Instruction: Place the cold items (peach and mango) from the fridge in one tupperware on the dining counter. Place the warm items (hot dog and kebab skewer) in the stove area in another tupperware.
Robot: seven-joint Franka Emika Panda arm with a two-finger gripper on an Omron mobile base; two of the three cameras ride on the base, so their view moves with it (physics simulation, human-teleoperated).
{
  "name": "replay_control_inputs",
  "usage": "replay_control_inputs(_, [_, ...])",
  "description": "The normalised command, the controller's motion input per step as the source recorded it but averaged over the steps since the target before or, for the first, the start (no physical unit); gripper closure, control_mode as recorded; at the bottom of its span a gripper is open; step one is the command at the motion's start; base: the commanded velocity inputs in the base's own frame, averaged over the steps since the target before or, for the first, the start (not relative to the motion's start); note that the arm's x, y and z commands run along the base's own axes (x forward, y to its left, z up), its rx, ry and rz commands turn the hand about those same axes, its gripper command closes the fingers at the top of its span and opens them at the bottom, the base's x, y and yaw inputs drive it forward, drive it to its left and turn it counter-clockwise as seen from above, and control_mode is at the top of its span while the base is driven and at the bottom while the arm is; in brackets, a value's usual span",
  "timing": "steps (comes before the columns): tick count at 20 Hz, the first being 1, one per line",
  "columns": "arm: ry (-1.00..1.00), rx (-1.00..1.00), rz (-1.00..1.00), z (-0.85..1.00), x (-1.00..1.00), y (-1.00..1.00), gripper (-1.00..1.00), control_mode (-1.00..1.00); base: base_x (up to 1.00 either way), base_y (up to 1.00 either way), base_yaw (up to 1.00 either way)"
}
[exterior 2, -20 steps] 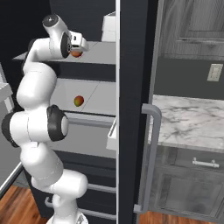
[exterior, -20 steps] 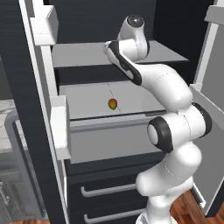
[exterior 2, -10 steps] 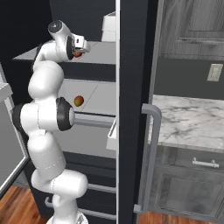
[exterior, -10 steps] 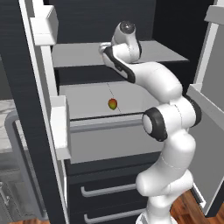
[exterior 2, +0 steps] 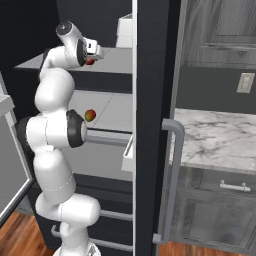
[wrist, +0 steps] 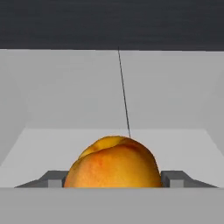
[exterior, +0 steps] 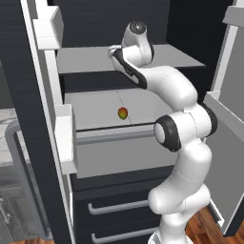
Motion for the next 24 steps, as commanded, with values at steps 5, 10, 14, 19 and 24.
replay_control_inputs(5, [0.21, 0.01, -0.09, -0.64, -0.06, -0.12, 1.0, -1.0, 0.0, 0.0, 0.0])
replay_control_inputs(10, [-0.05, 0.29, -0.27, -0.19, -0.98, -0.6, 1.0, -1.0, 0.0, 0.0, 0.0])
replay_control_inputs(14, [-0.31, 0.52, -0.16, 0.01, -1.0, -0.27, 1.0, -1.0, 0.0, 0.0, 0.0])
replay_control_inputs(19, [-0.35, 0.35, -0.04, 0.0, -1.0, 0.0, 1.0, -1.0, 0.0, 0.0, 0.0])
replay_control_inputs(24, [-0.08, -0.01, 0.0, 0.0, -1.0, -0.01, 1.0, -1.0, 0.0, 0.0, 0.0])
